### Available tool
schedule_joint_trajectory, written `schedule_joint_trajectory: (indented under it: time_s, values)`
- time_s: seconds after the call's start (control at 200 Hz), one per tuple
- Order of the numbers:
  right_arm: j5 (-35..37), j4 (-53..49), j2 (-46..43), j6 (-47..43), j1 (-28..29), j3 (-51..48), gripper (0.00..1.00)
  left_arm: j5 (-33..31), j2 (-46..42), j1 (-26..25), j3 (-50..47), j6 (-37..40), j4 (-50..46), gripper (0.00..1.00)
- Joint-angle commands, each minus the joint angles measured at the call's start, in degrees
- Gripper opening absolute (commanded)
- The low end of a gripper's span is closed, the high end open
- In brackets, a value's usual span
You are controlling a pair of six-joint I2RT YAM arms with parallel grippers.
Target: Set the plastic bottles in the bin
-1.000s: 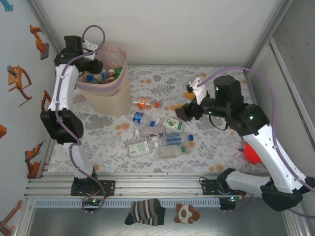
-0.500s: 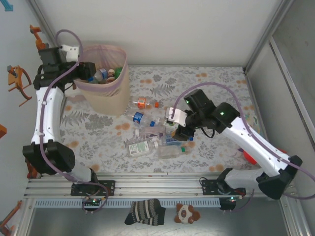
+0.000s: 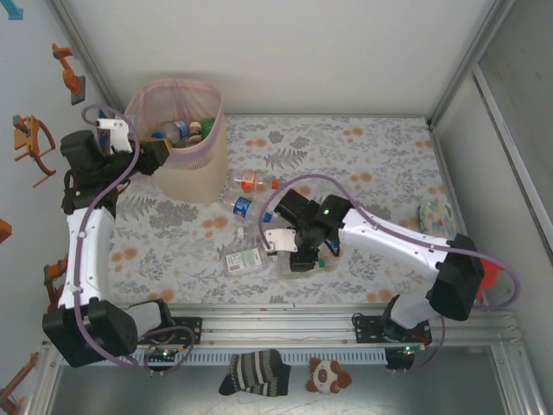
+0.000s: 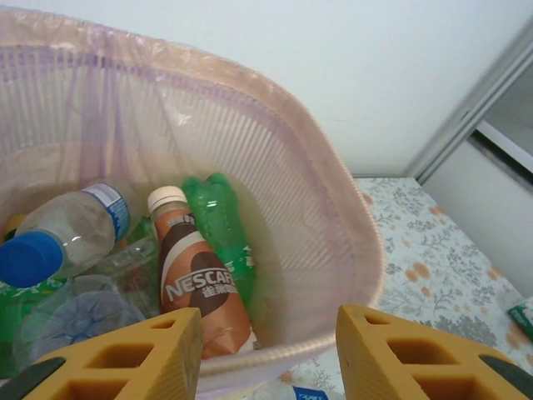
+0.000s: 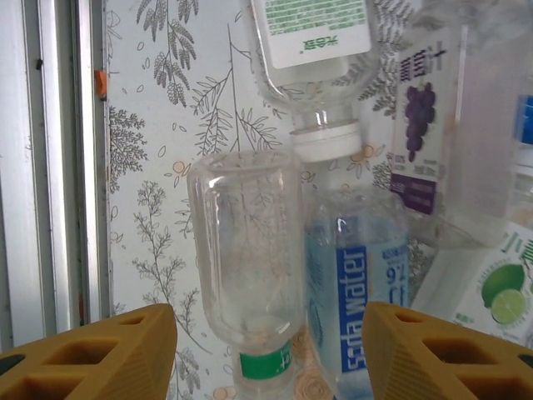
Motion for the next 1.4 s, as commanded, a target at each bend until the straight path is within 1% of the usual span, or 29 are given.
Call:
schedule_joint_trajectory:
  time_s: [0.0, 0.25, 0.391, 0.546, 0.781, 0.951, 1.071, 1.147, 1.392]
  values:
    - [2.8, 4.0, 1.4, 1.0, 1.8, -1.6, 0.62, 4.1, -2.6, 0.0, -1.9, -0.5, 6.9, 0.47]
    - [2.2, 10.7, 5.3, 2.6, 4.3, -5.0, 0.64, 5.3, -4.1, 0.0, -1.6, -1.7, 8.2, 0.47]
    - [2.2, 13.1, 7.5, 3.6, 4.5, -6.8, 0.67, 5.6, -5.2, 0.0, -1.6, -2.1, 8.0, 0.47]
    - [3.4, 15.5, 9.2, 3.7, 4.5, -8.6, 0.67, 5.6, -6.1, -0.1, -1.7, -2.4, 8.1, 0.48]
    - [6.6, 18.2, 11.5, 3.0, 4.6, -9.8, 0.65, 5.8, -6.5, -0.1, -1.3, -3.8, 9.0, 0.48]
    - [7.0, 18.3, 11.8, 2.6, 4.5, -10.1, 0.59, 5.8, -6.8, -0.1, -1.1, -4.1, 8.9, 0.48]
    - [6.6, 17.8, 10.2, 3.0, 4.5, -9.7, 0.53, 6.4, -7.3, -0.2, -0.7, -4.9, 9.2, 0.48]
    - [5.6, 17.2, 8.0, 3.9, 4.4, -8.9, 0.50, 7.0, -7.7, -0.2, -0.2, -5.3, 9.4, 0.48]
    - [1.7, 16.3, -1.6, 7.2, 3.3, -6.0, 0.48, 10.5, -8.2, -0.9, -0.1, -8.9, 13.4, 0.49]
